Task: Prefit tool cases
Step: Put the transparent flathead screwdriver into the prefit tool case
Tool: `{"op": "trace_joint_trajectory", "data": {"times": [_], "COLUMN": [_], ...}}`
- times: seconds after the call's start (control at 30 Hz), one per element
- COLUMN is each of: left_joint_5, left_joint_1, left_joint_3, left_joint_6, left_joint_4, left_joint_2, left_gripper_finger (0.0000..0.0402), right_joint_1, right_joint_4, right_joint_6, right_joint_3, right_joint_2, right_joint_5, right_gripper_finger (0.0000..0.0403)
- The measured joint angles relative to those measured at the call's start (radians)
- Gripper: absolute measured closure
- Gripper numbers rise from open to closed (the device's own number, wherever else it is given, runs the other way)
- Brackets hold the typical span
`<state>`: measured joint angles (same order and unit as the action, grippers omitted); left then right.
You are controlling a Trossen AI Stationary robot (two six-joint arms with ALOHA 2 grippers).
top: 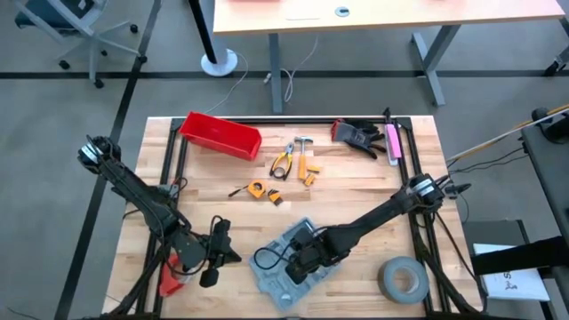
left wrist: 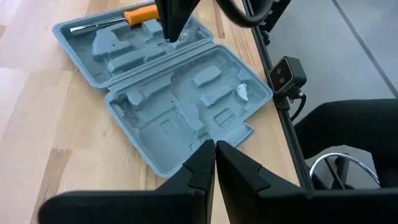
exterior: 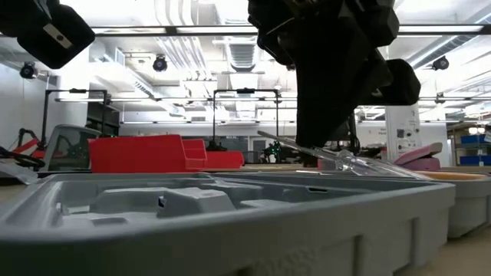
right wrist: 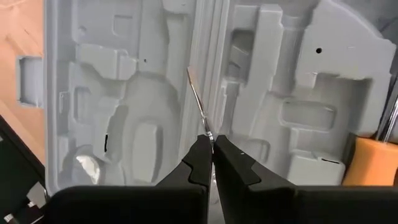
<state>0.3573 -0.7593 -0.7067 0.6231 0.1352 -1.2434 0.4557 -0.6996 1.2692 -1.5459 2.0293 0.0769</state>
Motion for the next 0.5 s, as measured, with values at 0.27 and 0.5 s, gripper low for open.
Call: {"op": "trace_joint_trajectory", "data": {"times": [0.27,0.5], "left_joint_5": [0.0,-0.002], "left_joint_1": [0.0,0.0], "left_joint_3": [0.0,0.0], "left_joint_6": [0.0,0.018], "left_joint_4": [0.0,-0.002], "left_joint_2": [0.0,-0.008], "left_gripper_finger": [0.0381,0.0381], "right_joint_1": [-0.015,-0.033], "right_joint_4": [0.001,-0.001], "right_joint_6": [-0.007,-0.05], "right_joint_3": [0.0,0.003], "right_joint_2": [0.001,0.002], "right_joint_5": [-0.019,-0.024], "right_gripper_finger": [0.0403,0.0399]}}
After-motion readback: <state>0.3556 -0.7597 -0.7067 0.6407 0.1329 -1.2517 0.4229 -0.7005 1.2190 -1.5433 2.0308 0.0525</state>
